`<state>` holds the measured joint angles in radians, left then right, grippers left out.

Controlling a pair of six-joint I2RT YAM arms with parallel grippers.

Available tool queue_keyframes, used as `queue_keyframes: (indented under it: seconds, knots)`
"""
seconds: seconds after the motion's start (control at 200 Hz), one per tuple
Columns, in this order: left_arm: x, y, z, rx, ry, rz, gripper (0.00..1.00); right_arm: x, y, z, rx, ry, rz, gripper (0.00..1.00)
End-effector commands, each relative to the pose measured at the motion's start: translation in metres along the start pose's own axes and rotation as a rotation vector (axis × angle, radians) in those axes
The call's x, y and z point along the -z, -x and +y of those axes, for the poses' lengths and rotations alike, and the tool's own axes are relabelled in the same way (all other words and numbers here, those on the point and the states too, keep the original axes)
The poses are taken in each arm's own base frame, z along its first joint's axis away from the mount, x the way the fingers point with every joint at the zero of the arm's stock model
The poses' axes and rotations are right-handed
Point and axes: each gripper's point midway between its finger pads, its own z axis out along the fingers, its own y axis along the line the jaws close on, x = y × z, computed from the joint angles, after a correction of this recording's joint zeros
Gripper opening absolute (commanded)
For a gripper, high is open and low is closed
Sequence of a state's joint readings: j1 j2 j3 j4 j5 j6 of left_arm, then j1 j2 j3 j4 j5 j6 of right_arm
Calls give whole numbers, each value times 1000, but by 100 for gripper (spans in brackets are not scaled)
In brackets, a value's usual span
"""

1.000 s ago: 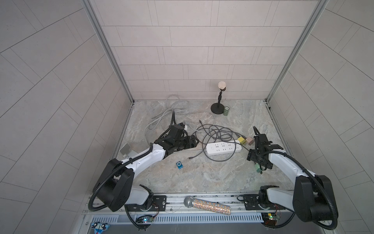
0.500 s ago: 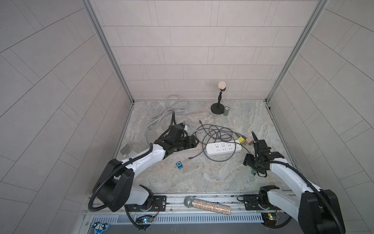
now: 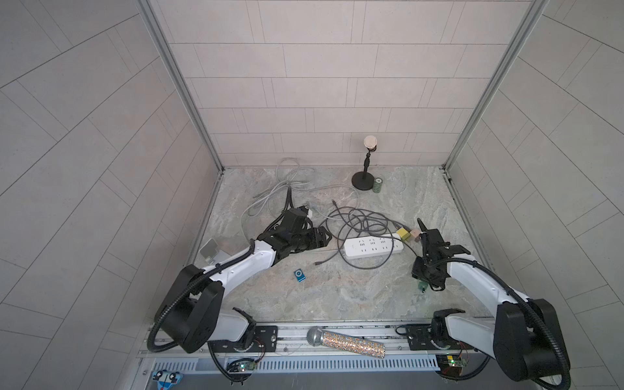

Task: Charge mp3
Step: Pick up the plug from the center of the board.

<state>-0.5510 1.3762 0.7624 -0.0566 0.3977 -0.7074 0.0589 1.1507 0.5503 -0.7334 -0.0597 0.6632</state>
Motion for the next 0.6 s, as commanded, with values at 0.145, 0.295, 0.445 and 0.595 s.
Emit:
queue_keyframes:
  seconds: [0.145,0.295,0.445,0.595]
  knots:
    - [3,1,-6,-10,-25,-7,85,1,-3,-1,-1,-11,18,18]
    - [11,1,-45,-119,-153,-26,85,33,15,49,-12,261,-83,0]
    - [28,-10,-126,-405,-338,-87,93,146,60,125,54,623,-394,0]
    - [34,-9,-171,-531,-474,-183,99,256,87,161,83,840,-639,0]
